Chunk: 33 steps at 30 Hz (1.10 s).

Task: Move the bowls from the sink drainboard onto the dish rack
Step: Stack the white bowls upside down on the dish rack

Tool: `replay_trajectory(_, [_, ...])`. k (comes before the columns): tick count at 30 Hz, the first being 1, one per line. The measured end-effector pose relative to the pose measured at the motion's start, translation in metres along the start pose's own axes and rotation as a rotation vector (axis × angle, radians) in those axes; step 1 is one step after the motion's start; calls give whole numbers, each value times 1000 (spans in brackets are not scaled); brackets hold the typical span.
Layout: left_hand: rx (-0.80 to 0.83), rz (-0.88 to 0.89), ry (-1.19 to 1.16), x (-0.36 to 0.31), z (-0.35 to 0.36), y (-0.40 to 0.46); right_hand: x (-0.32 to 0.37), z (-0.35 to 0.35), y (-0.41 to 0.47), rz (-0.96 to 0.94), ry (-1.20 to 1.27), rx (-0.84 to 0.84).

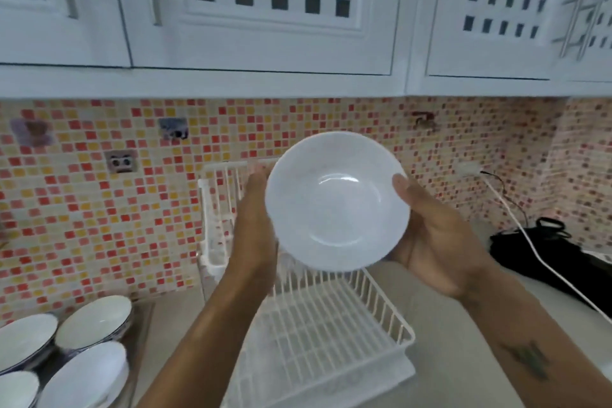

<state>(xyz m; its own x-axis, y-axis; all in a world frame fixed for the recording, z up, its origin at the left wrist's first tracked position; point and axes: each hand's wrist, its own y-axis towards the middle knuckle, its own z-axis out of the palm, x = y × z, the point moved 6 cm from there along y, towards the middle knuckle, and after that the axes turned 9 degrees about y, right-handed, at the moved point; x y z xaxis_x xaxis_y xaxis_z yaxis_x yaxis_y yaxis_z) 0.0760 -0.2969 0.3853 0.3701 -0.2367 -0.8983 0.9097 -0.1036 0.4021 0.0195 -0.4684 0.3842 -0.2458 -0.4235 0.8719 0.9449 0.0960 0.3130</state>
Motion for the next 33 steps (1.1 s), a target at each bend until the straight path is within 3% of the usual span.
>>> replay_trajectory(4, [229,-154,289,24,53,27,57,-54,12,-137,-115,-187])
replay_trajectory(8, [518,70,1026,57,84,19,89,-93,35,-276,-484,-332])
replay_trajectory(13, [366,319,1522,69,90,16,73,-120,75,-356,-1090,-373])
replay_trajectory(22, [290,380,1547,74,89,15,2,-113,123,-388,-1713,168])
replay_trajectory(33, [255,360,1518,72,88,14,-11,-117,133,-298,-1777,197])
